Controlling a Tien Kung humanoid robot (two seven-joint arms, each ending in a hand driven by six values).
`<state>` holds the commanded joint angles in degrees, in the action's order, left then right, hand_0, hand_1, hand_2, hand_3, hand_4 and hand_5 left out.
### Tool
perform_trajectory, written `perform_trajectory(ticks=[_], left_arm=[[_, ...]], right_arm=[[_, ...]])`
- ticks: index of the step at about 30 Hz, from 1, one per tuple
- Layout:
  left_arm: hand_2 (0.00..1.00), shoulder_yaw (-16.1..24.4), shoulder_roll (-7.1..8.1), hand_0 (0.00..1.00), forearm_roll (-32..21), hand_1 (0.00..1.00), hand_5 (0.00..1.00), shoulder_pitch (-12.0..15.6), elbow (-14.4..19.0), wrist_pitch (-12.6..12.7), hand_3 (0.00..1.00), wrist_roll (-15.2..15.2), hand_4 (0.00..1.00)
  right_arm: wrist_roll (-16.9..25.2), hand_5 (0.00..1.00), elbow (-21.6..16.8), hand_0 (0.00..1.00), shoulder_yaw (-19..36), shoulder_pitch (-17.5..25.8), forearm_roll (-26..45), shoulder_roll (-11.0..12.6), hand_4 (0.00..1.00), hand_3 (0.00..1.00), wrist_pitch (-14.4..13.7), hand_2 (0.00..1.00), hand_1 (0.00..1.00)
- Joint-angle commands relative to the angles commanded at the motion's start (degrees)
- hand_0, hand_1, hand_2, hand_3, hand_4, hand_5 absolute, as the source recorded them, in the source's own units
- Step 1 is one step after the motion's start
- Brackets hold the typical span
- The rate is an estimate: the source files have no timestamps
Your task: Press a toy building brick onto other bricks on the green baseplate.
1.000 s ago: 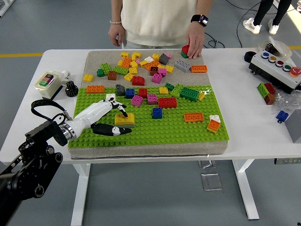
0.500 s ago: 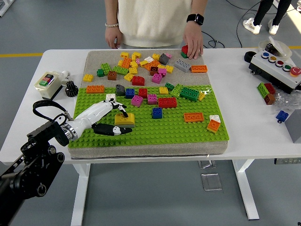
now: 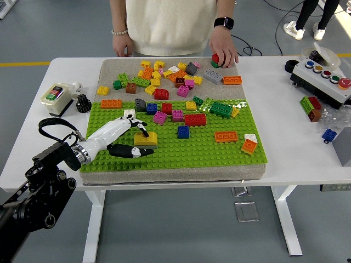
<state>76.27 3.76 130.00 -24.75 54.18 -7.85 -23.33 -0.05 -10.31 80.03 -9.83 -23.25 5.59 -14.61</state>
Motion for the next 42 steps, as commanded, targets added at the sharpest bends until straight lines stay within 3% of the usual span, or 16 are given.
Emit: perform_trajectory(ticks=[14,42], left_arm=[[0.854,-0.9,-0.17,0.998,0.0,0.903,0.659,0.2,-0.3,1.7,0.609,-0.3,0.998],[0.849,-1.5,-0.06,0.998,0.0,0.898,0.648,-0.2,-1.8,2.5,0.604,-0.3,0.998]], right_arm=[[0.1,0.511,0.0,0.736,-0.2,0.1,-0.1,-0.1,0.917,0.595,-0.2,0.709,0.656],[0.1,0.512,0.0,0.737,-0.2,0.1,0.0,-0.1,0.917,0.595,-0.3,0.709,0.656]])
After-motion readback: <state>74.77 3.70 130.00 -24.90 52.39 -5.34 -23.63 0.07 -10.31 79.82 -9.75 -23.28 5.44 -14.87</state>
